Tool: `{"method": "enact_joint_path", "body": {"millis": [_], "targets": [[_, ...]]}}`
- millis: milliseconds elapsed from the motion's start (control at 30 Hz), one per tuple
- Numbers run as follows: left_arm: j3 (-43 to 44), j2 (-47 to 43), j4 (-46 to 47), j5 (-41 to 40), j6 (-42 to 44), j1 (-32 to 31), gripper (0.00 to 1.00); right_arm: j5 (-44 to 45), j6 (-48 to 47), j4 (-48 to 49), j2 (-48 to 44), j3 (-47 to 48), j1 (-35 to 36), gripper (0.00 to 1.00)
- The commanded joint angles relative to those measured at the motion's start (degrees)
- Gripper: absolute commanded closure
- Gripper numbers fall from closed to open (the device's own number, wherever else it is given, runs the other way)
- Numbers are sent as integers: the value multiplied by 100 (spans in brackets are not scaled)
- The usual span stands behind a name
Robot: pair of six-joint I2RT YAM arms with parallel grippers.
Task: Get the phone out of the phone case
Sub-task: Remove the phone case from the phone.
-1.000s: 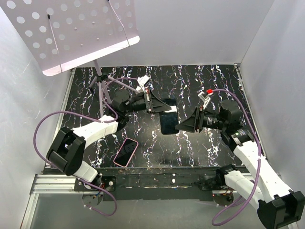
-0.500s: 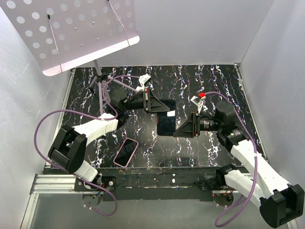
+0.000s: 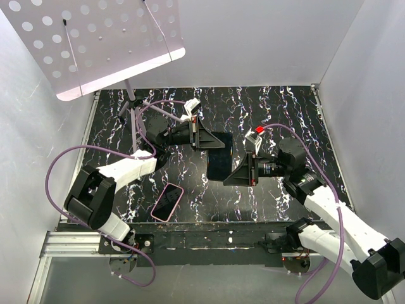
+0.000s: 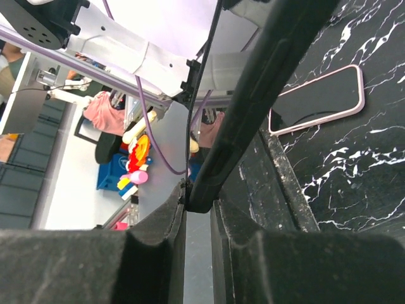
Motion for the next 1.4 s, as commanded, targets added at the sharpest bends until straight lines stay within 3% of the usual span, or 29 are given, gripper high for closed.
{"method": "enact_joint_path", "body": {"millis": [0,167,267,567,833,1067,1233,1367], "targets": [[53,-203,54,103,-606,-1,100,282,-833,547,-332,-82,99,99],[-43,-45,1335,429,-1599,-45,100,1053,-2159,215,-877,-161,521,99],[-158,-45,1802,446,-1960,-106,100,1107,-2599,-5,-677,49,547,99],[-114,122,2428,464,-2461,-194,100,1440,-3399,-743,-157,849,1004,99],[-96,482,2700,306,-2795,-300,100,2924,-4225,-1376,-16,1605,1856,99],[-79,763,3341,42,-3322,-379,100,3944,-4428,-1201,-34,1403,1918,99],[-122,746,3465,-107,-3323,-405,100,6146,-4148,-1130,-130,1114,1910,99],[-228,615,3579,-511,-3087,-405,100,8968,-2728,-2128,202,1340,1910,99]]}}
